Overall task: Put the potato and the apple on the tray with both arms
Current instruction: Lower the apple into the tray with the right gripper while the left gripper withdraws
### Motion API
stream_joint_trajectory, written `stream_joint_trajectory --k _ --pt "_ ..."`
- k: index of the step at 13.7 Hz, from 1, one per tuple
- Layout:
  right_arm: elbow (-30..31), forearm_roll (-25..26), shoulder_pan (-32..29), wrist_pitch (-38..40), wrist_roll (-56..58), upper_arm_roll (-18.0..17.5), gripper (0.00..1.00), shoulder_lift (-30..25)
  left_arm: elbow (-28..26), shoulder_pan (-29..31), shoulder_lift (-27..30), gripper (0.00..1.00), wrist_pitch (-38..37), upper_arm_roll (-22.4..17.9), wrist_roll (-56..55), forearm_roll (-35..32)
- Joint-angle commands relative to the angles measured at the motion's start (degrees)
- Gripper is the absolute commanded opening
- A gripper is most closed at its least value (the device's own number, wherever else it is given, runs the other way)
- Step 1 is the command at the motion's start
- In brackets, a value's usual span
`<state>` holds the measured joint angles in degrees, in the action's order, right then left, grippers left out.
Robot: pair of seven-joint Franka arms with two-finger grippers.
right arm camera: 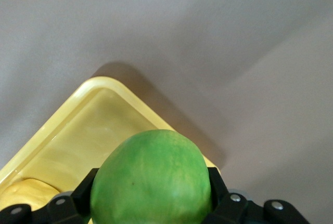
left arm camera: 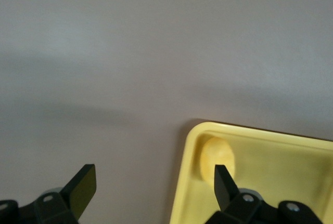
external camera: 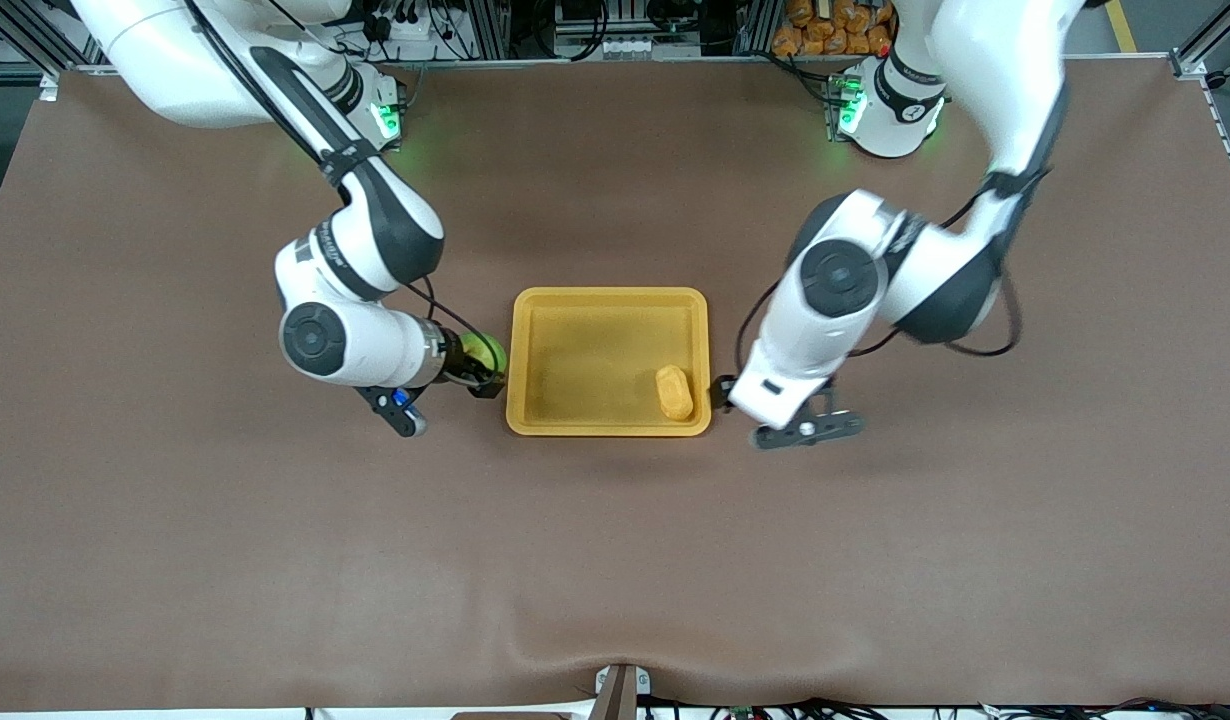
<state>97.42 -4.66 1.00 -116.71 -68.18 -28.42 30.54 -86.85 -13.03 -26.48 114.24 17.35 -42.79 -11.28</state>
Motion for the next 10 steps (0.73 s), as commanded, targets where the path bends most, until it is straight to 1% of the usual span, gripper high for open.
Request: stream_joint_trajectory --k 1,5,7,9,10 --pt "-0.13 3.15 2.42 -2.80 -5.28 -0.59 0.00 2.05 -1.66 3.61 6.33 1.00 -4.53 0.22 1.31 -0.23" --pt "-0.13 9.39 5.23 -7.29 -12.32 -0.67 0.00 6.10 -1.66 6.87 12.49 1.00 -10.33 0.14 6.82 -0.23" --pt "-0.13 10.55 5.94 -9.83 -14.60 -0.59 0.00 7.42 -1.66 9.67 14.87 1.00 -13.41 0.22 9.99 -0.23" --pt "-0.22 10.72 7.17 -10.63 -15.66 -0.59 0.00 7.86 -1.22 12.84 16.72 1.00 -16.31 0.22 16.48 -0.14" --pt "-0.22 11.25 7.43 -10.99 -16.63 -0.59 0.00 8.21 0.00 14.16 17.16 1.00 -18.67 0.22 19.56 -0.06"
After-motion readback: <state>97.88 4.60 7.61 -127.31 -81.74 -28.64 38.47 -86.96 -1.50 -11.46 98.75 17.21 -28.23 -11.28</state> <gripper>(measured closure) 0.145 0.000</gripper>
